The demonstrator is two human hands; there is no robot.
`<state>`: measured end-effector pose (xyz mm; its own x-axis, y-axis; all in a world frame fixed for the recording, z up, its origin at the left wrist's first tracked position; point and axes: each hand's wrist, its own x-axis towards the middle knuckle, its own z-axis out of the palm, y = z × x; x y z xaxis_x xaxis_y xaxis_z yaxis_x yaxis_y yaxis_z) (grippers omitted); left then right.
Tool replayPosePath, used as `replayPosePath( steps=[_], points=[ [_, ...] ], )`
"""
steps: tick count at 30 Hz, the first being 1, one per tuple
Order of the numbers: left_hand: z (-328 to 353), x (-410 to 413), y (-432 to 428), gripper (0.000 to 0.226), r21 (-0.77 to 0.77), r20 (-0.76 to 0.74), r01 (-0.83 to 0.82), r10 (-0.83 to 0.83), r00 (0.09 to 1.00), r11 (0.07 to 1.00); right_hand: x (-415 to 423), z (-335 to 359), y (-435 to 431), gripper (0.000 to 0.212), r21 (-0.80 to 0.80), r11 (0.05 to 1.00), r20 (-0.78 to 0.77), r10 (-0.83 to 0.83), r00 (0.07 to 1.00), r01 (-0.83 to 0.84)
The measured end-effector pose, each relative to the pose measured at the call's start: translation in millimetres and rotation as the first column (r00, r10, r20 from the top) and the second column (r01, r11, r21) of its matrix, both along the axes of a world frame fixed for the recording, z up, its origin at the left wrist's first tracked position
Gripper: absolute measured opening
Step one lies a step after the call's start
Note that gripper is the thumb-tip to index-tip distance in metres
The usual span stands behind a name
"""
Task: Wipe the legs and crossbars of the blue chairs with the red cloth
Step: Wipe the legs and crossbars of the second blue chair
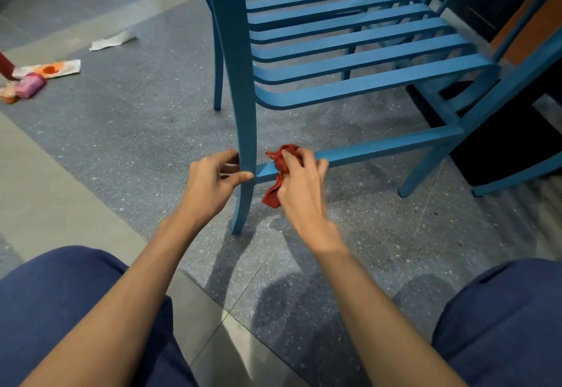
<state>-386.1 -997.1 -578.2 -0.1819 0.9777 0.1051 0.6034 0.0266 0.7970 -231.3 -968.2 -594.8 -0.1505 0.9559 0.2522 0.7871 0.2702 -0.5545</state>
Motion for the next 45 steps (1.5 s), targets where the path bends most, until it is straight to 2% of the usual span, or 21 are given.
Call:
replayPosePath(
  steps=[6,11,14,17,19,21,23,24,27,29,31,33,34,36,38,40,45],
  points=[
    [6,4,-2,0.033,0.021,0.000,0.012,-0.012,1.000,1.000,-22,4,-6,0.037,-0.011,0.978,0.047,0.208,0.977,-0.208],
    [6,5,-3,0.030,0.018,-0.003,0.011,-0.011,1.000,1.000,13,-1,-16,0.040,0.071,0.948,0.082,0.306,0.949,-0.311],
    [4,4,-1,0.031,0.013,-0.006,-0.008,0.008,1.000,1.000,27,-1,-3,0.042,0.035,0.976,0.105,0.212,0.972,-0.217],
    [3,4,-1,0.031,0.013,-0.013,-0.022,0.022,1.000,1.000,8,-4,17,0.035,0.057,0.994,0.153,0.086,0.985,-0.095],
    [2,4,-2,0.031,0.015,-0.004,-0.014,0.014,1.000,1.000,-10,-8,11,0.034,0.047,0.988,0.128,0.140,0.982,-0.147],
    [2,5,-3,0.032,0.007,-0.013,-0.008,0.008,1.000,1.000,-20,-11,-5,0.036,0.027,0.979,0.035,0.203,0.978,-0.204],
    [3,6,-2,0.033,-0.013,-0.047,-0.010,0.010,0.999,1.000,-14,-13,-13,0.040,0.031,0.977,-0.045,0.212,0.976,-0.211],
    [4,6,-1,0.031,-0.025,-0.079,-0.006,0.004,0.997,1.000,-6,-13,-14,0.041,0.057,0.973,-0.035,0.226,0.973,-0.224],
    [5,7,0,0.031,-0.137,-0.224,-0.011,-0.021,0.974,0.990,25,-16,-7,0.044,0.098,0.963,0.033,0.249,0.968,-0.251],
    [5,6,0,0.044,-0.296,-0.383,-0.079,-0.042,0.923,0.952,48,-17,4,0.043,0.111,0.978,0.025,0.173,0.985,-0.175],
    [10,10,-3,0.054,-0.489,-0.502,-0.126,-0.160,0.850,0.863,63,-17,13,0.042,0.126,0.991,-0.015,0.054,0.998,-0.052],
    [16,19,-6,0.051,-0.605,-0.461,-0.056,-0.292,0.838,0.794,63,-17,13,0.042,0.123,0.992,-0.041,-0.023,0.999,0.028],
    [20,27,-6,0.047,-0.606,-0.415,0.001,-0.317,0.853,0.795,57,-18,9,0.042,0.111,0.993,-0.046,-0.023,0.999,0.028],
    [29,44,-4,0.033,-0.510,-0.370,0.080,-0.302,0.878,0.857,40,-21,0,0.043,0.109,0.991,-0.027,0.075,0.997,-0.072],
    [37,62,4,0.019,-0.357,-0.396,0.071,-0.220,0.891,0.931,30,-25,-5,0.044,0.126,0.974,-0.008,0.193,0.981,-0.191],
    [44,75,12,0.010,-0.250,-0.451,0.005,-0.121,0.884,0.968,33,-26,2,0.042,0.158,0.960,0.000,0.232,0.973,-0.229],
    [37,90,27,0.018,-0.161,-0.533,-0.019,-0.071,0.843,0.987,69,-28,20,0.050,0.221,0.940,0.088,0.245,0.965,-0.259]
  ],
)
